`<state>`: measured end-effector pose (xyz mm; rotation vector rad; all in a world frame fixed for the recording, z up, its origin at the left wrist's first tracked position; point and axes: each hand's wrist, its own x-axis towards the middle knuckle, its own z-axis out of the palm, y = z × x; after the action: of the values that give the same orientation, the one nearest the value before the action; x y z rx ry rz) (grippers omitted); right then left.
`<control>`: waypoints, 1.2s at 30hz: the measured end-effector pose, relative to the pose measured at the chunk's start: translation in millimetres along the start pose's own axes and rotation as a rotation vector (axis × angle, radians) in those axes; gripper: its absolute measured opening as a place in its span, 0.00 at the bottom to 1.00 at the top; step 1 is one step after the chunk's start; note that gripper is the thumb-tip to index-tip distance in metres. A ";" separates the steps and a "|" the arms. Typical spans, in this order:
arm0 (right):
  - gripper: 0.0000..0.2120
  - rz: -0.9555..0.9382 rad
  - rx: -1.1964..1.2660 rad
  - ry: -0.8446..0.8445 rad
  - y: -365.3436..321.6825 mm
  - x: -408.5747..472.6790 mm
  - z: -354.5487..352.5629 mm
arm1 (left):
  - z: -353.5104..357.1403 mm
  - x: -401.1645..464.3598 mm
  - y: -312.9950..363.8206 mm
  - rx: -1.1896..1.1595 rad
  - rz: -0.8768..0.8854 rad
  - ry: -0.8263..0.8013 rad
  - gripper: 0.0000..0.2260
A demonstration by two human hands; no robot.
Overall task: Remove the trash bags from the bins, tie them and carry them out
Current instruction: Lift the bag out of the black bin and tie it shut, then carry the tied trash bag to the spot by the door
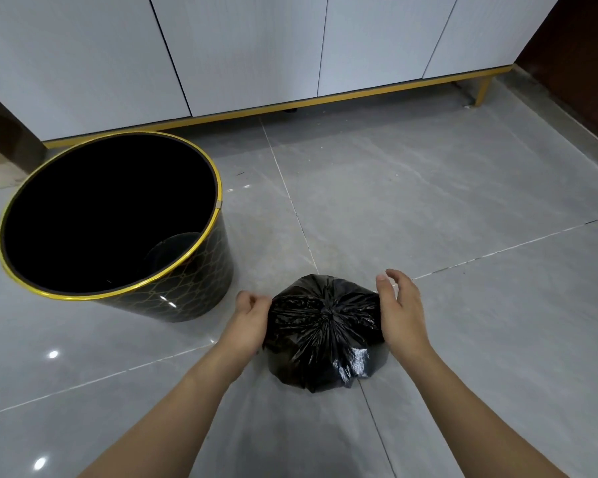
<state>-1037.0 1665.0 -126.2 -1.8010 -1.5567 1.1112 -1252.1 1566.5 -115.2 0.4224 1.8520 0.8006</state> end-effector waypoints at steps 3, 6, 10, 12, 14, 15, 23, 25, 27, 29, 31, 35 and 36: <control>0.32 0.232 0.215 -0.054 13.9 -5.2 6.4 | 13.0 0.2 -7.4 -0.145 -0.072 -0.076 0.15; 0.32 0.342 0.331 -0.086 22.4 -16.1 17.7 | 29.1 2.4 -17.1 -0.241 -0.072 -0.089 0.19; 0.32 0.423 0.467 -0.181 12.2 -20.7 28.4 | 39.1 4.6 -10.1 -0.288 -0.040 -0.033 0.20; 0.31 0.417 0.475 -0.184 2.2 -18.1 27.6 | 37.7 3.7 2.1 -0.289 -0.038 -0.024 0.21; 0.29 0.411 0.462 -0.177 -11.0 -12.4 22.4 | 33.1 1.9 18.1 -0.288 -0.036 -0.026 0.23; 0.28 0.406 0.453 -0.173 -20.2 -8.8 18.1 | 30.0 -0.5 29.0 -0.287 -0.028 -0.033 0.24; 0.27 0.328 0.448 -0.061 -198.9 -8.7 -62.0 | -22.5 -81.2 200.8 -0.315 0.057 -0.035 0.28; 0.27 0.323 0.475 -0.043 -266.9 -22.0 -93.6 | -48.3 -123.7 258.9 -0.314 0.045 -0.009 0.30; 0.27 0.315 0.498 -0.024 -340.7 -39.0 -128.6 | -77.7 -172.0 322.1 -0.307 0.058 0.013 0.30; 0.27 0.295 0.512 0.000 -419.5 -58.5 -167.4 | -108.7 -224.8 391.2 -0.305 0.077 0.025 0.29; 0.27 0.281 0.543 0.023 -503.4 -81.4 -211.3 | -141.7 -285.1 463.3 -0.302 0.111 0.028 0.28; 0.27 0.248 0.640 0.000 -669.9 -129.2 -309.1 | -204.9 -416.8 602.8 -0.312 0.209 0.002 0.24; 0.28 0.221 0.645 0.002 -707.1 -142.1 -332.7 | -218.9 -449.4 633.1 -0.305 0.234 0.014 0.24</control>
<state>-1150.9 1722.3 657.7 -1.5308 -0.8543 1.4973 -1312.6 1671.5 682.3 0.4420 1.6755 1.2276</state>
